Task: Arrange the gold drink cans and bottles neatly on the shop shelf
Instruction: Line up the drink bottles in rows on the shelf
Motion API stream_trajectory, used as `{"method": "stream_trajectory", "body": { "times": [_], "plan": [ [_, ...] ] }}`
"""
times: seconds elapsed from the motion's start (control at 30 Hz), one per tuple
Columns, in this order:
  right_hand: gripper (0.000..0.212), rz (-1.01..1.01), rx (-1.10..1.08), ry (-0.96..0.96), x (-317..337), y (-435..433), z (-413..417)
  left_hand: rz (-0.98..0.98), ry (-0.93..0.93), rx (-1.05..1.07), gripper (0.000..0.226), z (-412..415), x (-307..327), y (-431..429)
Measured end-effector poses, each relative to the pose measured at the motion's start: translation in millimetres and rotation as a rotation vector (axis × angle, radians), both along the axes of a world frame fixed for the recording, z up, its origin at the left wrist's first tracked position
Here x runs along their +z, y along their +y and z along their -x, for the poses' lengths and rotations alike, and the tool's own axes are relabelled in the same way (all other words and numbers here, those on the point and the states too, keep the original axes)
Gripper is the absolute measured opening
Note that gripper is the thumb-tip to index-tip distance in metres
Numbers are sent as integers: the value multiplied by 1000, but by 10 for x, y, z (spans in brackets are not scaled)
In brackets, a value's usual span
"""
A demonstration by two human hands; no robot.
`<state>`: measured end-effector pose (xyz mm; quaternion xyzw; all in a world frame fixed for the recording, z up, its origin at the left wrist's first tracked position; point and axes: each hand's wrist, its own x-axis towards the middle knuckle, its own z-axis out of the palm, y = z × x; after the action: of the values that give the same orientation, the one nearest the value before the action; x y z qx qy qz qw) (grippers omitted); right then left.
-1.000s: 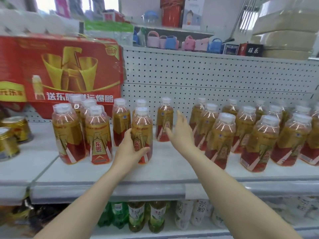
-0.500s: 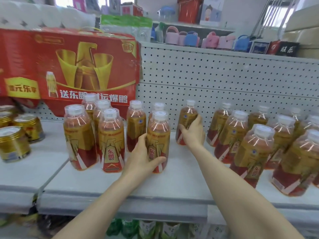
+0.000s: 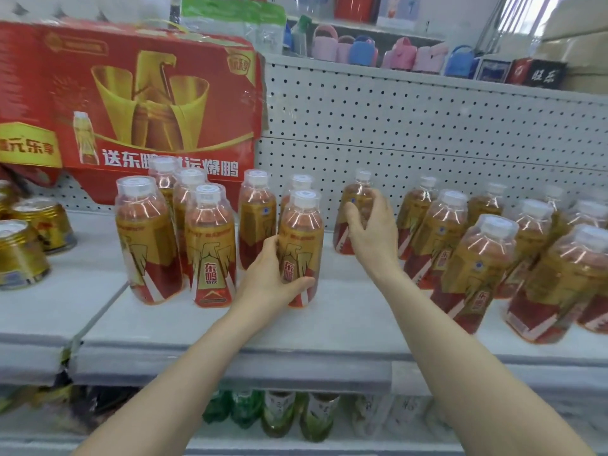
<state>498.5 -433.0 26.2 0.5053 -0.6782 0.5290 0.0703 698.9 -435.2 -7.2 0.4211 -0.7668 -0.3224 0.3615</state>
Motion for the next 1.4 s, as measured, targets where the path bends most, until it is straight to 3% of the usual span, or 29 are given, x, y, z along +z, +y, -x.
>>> {"method": "stream_trajectory", "body": {
  "times": [0.07, 0.17, 0.3, 0.47, 0.63, 0.73, 0.87, 1.0, 1.2, 1.4],
  "plan": [
    [39, 40, 124, 24, -8, 204, -188, 1, 14, 3, 81, 30, 1, 9],
    [54, -31, 208, 16, -47, 384, -435, 24, 44, -20, 77, 174, 1, 71],
    [72, -91, 76, 52, 3, 497, -422, 28, 19, -143, 70, 374, -23, 132],
    [63, -114, -39, 24, 65, 639, -88, 267, 73, 85, 80, 275, 15, -9],
    [63, -132, -6, -68, 111, 620, 62, 194, 74, 117, 94, 321, 110, -173],
    [65, -203, 46, -110, 175, 628, 99, 200, 62, 166, 91, 443, 131, -174],
    [82, -260, -36, -39, 192, 634, 128, 166, 70, 219, 86, 556, 162, -156],
    [74, -258, -61, 11, 163, 612, 151, 149, -50, 265, 95, 661, 133, -193],
    [74, -251, -12, -38, 184, 551, 221, 109, -155, 309, 70, 659, 197, -301],
    [81, -236, 7, -37, 198, 458, 220, 173, -205, 253, 75, 556, 107, -133]
  ]
}}
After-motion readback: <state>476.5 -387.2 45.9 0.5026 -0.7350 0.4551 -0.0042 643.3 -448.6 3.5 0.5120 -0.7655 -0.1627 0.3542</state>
